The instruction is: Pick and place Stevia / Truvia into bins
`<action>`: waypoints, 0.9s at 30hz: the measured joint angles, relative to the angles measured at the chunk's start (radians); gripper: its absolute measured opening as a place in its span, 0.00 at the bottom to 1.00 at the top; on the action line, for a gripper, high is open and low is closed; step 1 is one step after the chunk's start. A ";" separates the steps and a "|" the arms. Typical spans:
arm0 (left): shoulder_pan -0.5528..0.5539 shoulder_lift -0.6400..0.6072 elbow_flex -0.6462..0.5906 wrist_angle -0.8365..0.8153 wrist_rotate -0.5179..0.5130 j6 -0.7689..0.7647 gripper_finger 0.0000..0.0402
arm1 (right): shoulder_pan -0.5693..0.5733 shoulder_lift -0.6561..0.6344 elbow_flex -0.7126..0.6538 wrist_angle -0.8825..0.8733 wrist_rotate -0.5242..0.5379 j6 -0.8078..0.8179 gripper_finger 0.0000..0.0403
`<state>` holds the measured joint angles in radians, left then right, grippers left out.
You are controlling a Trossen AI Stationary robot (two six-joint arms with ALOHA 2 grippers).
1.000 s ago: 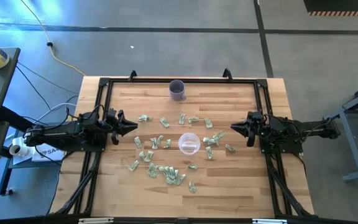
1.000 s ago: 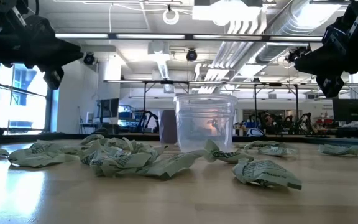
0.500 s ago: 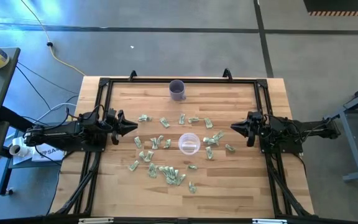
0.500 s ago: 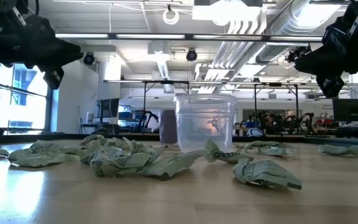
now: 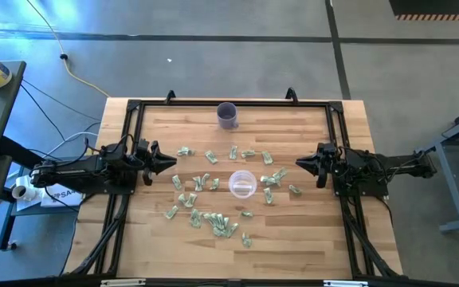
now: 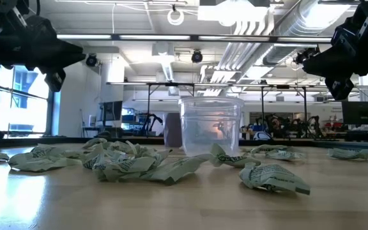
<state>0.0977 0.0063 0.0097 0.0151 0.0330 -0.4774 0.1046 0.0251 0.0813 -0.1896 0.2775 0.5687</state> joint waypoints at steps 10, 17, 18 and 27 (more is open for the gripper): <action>0.000 0.000 0.000 0.000 0.000 0.000 0.24 | 0.000 0.000 0.000 0.000 0.000 0.000 0.12; 0.000 0.000 0.000 0.000 0.000 0.000 0.24 | 0.000 0.000 0.000 0.000 0.000 0.000 0.13; 0.000 0.000 0.000 0.000 0.000 0.000 0.24 | 0.000 0.000 0.000 0.000 0.000 0.000 0.13; 0.000 0.000 0.000 0.000 0.000 0.000 0.24 | 0.000 0.000 0.000 0.000 0.000 0.000 0.12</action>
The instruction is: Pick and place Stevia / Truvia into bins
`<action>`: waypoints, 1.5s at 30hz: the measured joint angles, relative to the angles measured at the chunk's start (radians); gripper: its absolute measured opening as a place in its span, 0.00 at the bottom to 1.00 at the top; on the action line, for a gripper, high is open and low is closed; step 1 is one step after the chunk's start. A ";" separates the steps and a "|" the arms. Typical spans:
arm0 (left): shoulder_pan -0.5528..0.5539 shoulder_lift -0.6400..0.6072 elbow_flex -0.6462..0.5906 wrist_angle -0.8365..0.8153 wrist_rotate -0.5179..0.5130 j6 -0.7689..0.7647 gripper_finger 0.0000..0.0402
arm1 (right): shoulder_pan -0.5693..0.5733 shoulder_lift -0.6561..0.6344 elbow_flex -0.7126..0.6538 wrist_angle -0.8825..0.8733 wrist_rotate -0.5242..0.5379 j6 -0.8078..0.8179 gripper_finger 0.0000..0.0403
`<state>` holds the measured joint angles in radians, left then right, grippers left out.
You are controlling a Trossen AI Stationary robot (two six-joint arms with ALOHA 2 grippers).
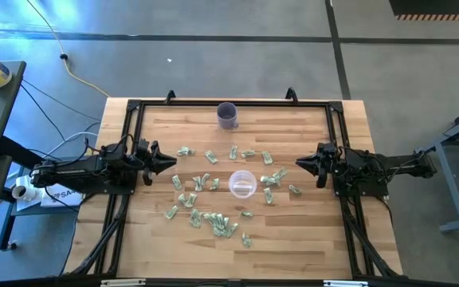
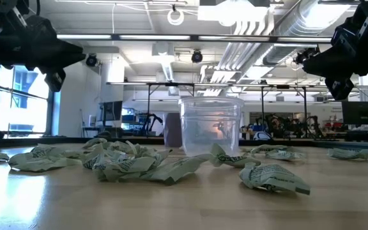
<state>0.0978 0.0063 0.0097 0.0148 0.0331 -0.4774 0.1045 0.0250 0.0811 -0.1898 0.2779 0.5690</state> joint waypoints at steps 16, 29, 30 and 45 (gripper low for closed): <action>0.000 0.000 0.000 0.000 0.000 0.000 0.24 | 0.000 0.000 -0.001 0.022 0.164 -0.137 0.12; 0.000 0.000 0.000 0.000 0.000 0.000 0.24 | -0.001 0.003 -0.003 0.463 0.445 0.278 0.11; 0.000 0.000 0.000 0.000 0.000 0.000 0.24 | -0.001 0.003 -0.002 0.500 0.441 0.243 0.11; 0.000 0.000 0.000 0.000 0.000 0.000 0.24 | -0.001 0.263 0.085 0.490 0.336 0.390 0.18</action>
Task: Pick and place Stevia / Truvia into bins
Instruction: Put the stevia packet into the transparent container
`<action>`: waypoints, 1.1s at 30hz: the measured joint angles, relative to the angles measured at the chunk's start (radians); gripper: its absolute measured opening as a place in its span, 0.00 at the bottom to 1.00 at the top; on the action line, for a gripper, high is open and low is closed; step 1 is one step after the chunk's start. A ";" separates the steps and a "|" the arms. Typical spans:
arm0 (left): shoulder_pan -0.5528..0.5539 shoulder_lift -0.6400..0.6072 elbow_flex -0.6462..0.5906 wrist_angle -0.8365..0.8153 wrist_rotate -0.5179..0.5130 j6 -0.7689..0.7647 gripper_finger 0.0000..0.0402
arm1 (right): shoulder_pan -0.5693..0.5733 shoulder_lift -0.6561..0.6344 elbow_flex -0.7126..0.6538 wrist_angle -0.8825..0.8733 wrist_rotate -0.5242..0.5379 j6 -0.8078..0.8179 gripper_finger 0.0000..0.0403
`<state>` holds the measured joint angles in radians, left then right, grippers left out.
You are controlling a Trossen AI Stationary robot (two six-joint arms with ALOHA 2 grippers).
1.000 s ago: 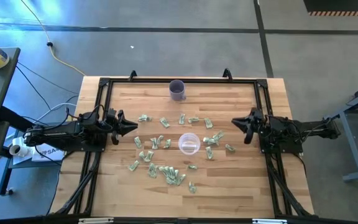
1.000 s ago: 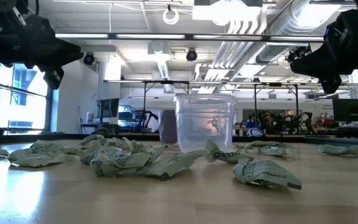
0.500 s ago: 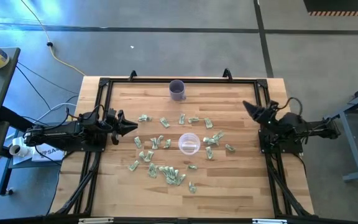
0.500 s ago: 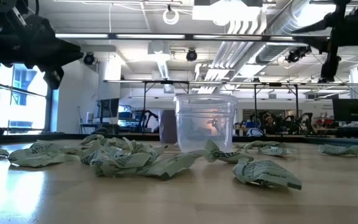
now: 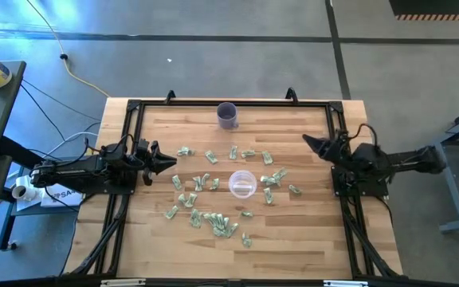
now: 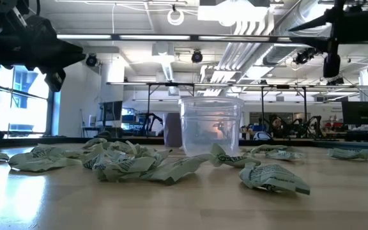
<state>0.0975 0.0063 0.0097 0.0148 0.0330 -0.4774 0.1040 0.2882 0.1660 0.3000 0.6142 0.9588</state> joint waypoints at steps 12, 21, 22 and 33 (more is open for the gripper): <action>0.000 0.000 0.000 0.000 0.000 0.000 0.24 | -0.050 0.447 0.477 -0.864 -0.103 -0.134 0.44; 0.000 0.000 0.000 0.000 0.000 0.000 0.24 | -0.036 0.546 0.657 -1.288 -0.265 -0.453 0.56; 0.000 0.000 0.000 0.000 0.000 0.000 0.24 | -0.022 0.562 0.655 -1.286 -0.302 -0.477 0.56; 0.000 0.000 0.000 0.000 0.000 0.000 0.24 | 0.177 0.841 0.603 -1.265 -0.468 -0.544 0.56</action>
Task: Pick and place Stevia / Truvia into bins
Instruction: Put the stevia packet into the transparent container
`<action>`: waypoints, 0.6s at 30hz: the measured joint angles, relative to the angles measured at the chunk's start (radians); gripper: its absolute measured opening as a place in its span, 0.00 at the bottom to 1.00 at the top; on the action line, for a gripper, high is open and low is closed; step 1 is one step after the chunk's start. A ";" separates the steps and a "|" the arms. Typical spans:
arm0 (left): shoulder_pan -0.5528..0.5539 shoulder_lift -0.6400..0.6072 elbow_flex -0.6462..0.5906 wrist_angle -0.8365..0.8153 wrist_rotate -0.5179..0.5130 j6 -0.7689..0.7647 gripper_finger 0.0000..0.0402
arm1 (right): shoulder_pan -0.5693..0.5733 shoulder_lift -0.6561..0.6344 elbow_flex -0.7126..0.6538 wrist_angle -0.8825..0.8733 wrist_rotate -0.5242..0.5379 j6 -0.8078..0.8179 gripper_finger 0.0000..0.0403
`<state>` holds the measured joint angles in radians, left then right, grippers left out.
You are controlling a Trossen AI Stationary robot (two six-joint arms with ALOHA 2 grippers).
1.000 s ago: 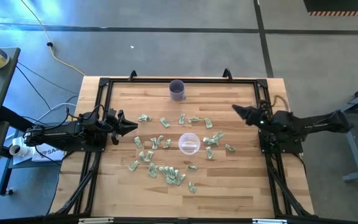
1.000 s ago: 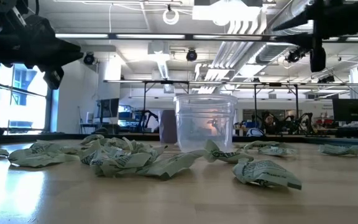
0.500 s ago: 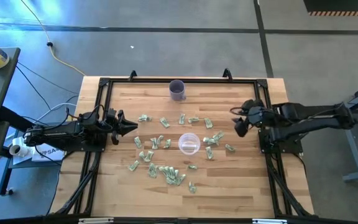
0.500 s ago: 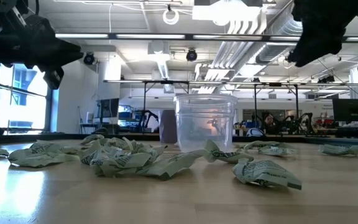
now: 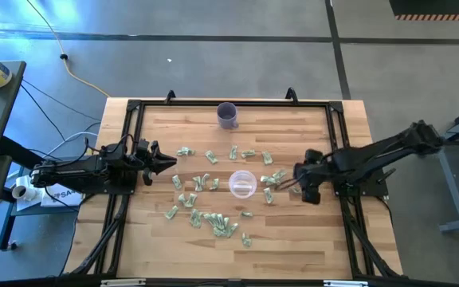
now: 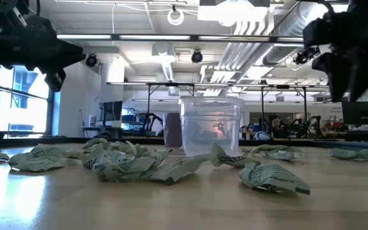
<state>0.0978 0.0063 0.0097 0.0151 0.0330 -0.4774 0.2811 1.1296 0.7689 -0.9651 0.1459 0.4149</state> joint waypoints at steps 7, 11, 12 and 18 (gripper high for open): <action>0.000 0.000 0.000 0.000 0.000 0.000 0.24 | 0.054 0.189 0.000 0.092 -0.052 -0.030 0.56; 0.000 0.000 0.000 0.000 0.000 0.000 0.24 | 0.022 0.287 0.000 0.119 -0.091 0.064 0.56; 0.000 0.000 0.000 0.000 0.000 0.000 0.24 | 0.010 0.306 0.000 0.119 -0.101 0.094 0.56; 0.000 0.000 0.000 0.000 0.000 0.000 0.24 | -0.069 0.379 0.000 0.171 -0.095 0.186 0.56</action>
<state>0.0977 0.0063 0.0097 0.0151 0.0330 -0.4774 0.2125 1.5085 0.7689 -0.7945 0.0514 0.6005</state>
